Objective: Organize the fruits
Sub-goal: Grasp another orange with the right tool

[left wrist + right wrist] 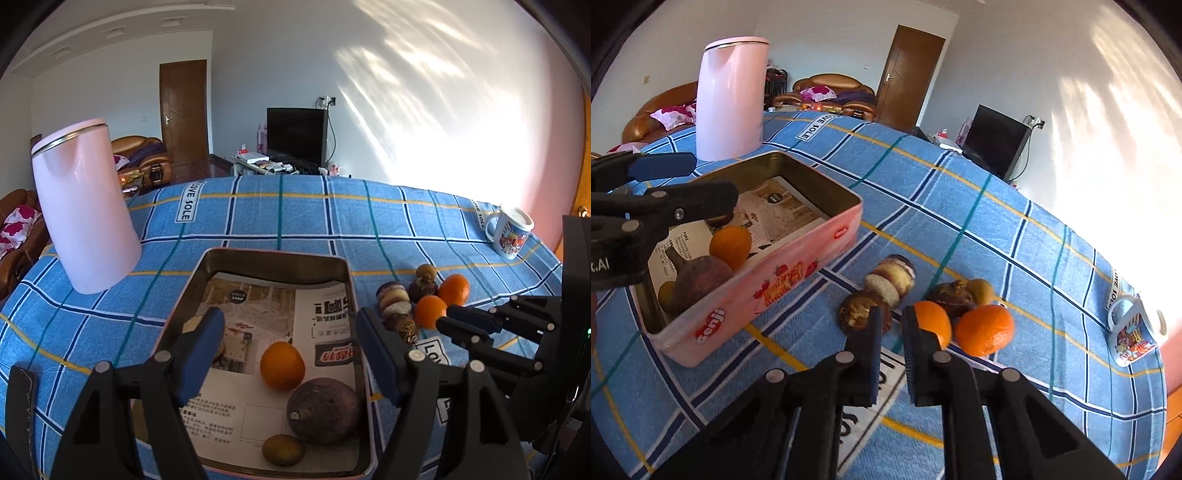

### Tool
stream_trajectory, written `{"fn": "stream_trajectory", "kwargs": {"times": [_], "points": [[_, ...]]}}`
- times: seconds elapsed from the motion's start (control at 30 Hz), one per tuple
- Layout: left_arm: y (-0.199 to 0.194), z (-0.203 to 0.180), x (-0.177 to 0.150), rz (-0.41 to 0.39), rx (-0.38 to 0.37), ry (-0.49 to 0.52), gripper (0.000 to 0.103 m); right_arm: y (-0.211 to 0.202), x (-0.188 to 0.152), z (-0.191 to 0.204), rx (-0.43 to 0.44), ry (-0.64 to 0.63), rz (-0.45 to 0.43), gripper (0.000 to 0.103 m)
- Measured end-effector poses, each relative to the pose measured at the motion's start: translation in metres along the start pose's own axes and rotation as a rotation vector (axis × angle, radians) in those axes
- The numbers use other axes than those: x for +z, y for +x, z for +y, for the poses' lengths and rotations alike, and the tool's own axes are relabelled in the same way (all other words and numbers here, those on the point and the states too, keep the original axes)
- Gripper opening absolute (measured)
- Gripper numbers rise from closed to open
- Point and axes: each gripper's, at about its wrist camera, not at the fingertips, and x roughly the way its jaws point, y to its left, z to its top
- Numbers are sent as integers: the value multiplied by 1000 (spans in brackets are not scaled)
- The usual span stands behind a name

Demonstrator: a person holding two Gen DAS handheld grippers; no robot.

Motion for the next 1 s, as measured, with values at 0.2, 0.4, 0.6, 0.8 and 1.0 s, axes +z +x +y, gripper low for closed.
{"fn": "stream_trajectory", "kwargs": {"times": [0.2, 0.4, 0.6, 0.8, 1.0], "points": [[10, -23, 2, 19, -76, -10, 77, 4, -15, -26, 73, 145, 18, 38], [16, -48, 6, -6, -169, -13, 81, 17, -20, -29, 115, 198, 30, 54], [37, -63, 12, 9, -119, 14, 81, 21, -22, -49, 158, 291, 21, 54], [45, -51, 13, -13, -9, 2, 84, 27, -16, -51, 165, 300, 28, 54], [43, -42, 12, 8, -42, -10, 84, 35, -16, -56, 237, 335, 41, 33]]}}
